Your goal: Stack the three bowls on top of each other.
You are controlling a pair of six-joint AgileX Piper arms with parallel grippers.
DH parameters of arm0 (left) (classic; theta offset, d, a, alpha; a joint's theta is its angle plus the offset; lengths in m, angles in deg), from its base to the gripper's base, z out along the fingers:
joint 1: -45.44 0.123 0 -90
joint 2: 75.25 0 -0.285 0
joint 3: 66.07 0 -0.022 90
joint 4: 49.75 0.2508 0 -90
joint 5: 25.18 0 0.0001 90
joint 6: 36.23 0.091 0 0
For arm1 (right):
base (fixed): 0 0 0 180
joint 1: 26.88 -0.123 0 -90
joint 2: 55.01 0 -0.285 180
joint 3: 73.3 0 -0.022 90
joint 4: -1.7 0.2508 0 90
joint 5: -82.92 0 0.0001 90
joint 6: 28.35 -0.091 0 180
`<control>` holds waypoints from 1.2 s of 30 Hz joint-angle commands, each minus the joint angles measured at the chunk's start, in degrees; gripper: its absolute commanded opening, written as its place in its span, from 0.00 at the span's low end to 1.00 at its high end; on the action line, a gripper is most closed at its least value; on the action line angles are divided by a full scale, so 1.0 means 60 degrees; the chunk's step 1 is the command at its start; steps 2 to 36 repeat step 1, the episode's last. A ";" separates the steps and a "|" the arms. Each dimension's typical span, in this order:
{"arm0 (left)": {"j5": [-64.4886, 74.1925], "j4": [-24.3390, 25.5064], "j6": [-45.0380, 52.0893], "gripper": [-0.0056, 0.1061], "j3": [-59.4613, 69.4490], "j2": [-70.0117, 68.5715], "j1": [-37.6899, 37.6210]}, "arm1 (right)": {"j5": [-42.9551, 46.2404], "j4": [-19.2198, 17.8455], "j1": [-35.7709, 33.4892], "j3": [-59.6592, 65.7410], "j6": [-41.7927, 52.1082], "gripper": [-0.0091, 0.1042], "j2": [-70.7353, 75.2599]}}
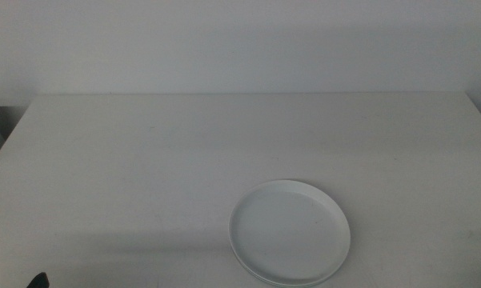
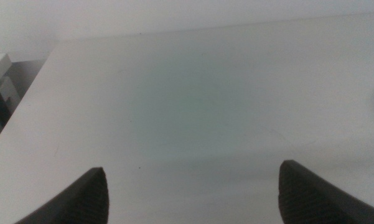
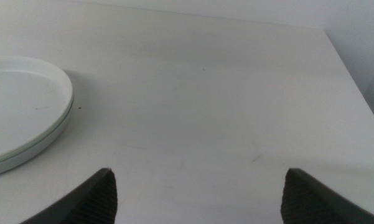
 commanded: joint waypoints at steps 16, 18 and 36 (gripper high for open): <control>-0.0730 -0.0202 -0.0080 0.86 0.0054 -0.0148 -0.0006 | 0.0555 -0.0099 0.0051 -0.0050 0.0047 0.70 0.0264; -0.0730 -0.0202 -0.0080 0.86 0.0054 -0.0148 -0.0006 | 0.0555 -0.0099 0.0051 -0.0050 0.0047 0.70 0.0264; -0.0730 -0.0202 -0.0080 0.86 0.0054 -0.0148 -0.0006 | 0.0555 -0.0099 0.0051 -0.0050 0.0047 0.70 0.0264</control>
